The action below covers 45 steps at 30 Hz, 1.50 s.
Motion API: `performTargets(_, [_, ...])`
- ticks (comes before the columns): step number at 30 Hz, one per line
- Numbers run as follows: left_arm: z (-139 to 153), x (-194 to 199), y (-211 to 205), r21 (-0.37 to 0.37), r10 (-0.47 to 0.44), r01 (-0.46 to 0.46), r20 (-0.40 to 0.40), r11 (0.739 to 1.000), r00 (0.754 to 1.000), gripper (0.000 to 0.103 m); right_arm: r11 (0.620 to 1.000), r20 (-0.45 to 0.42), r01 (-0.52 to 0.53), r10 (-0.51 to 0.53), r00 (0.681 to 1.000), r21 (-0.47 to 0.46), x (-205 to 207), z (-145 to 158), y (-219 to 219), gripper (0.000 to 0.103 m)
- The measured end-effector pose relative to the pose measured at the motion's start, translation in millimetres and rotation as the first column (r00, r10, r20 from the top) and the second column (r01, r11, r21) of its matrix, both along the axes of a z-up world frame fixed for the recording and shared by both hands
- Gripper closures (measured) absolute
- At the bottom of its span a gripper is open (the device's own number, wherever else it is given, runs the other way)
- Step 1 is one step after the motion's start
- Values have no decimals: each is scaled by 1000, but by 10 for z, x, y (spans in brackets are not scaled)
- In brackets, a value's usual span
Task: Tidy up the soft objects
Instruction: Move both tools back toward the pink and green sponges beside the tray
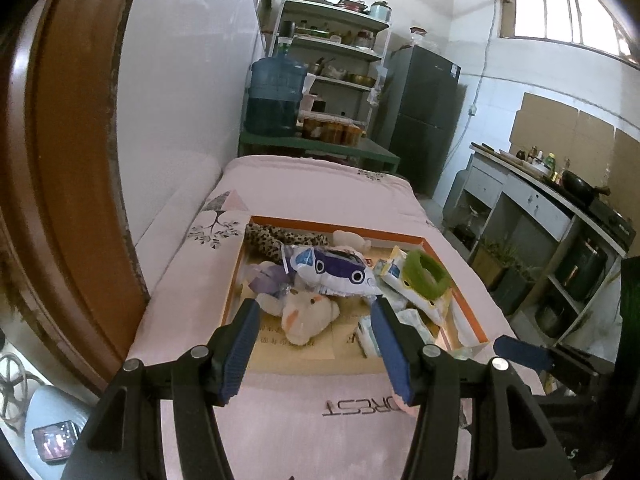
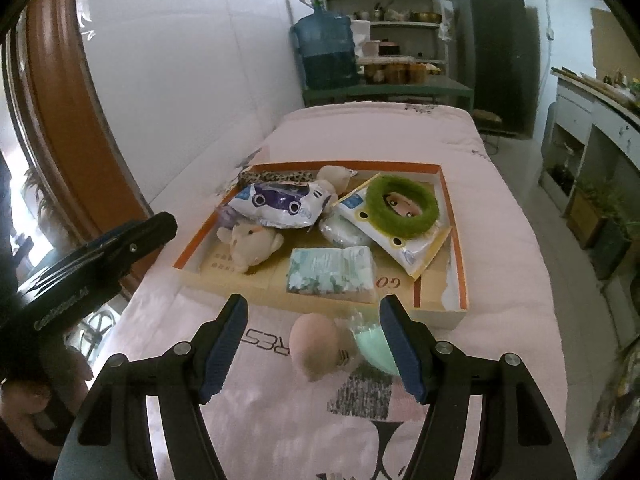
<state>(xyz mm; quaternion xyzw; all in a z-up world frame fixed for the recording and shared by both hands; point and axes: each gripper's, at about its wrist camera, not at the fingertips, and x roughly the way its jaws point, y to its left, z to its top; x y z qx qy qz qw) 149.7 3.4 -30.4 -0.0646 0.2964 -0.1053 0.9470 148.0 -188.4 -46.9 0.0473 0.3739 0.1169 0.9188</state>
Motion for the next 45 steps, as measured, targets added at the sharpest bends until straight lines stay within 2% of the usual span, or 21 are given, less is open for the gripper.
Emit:
performTargets(14, [-32, -237, 17, 10, -13, 13, -13, 1000, 1000, 46, 1000, 5, 7, -7, 1000, -16, -220, 33, -1, 33])
performTargets(27, [-134, -396, -66, 52, -35, 37, -29, 998, 999, 46, 1000, -3, 22, -22, 1000, -18, -418, -16, -46, 33])
performTargets(45, [-267, -468, -179, 67, -60, 64, -61, 996, 996, 46, 999, -36, 53, -53, 998, 1, -580, -139, -210, 29])
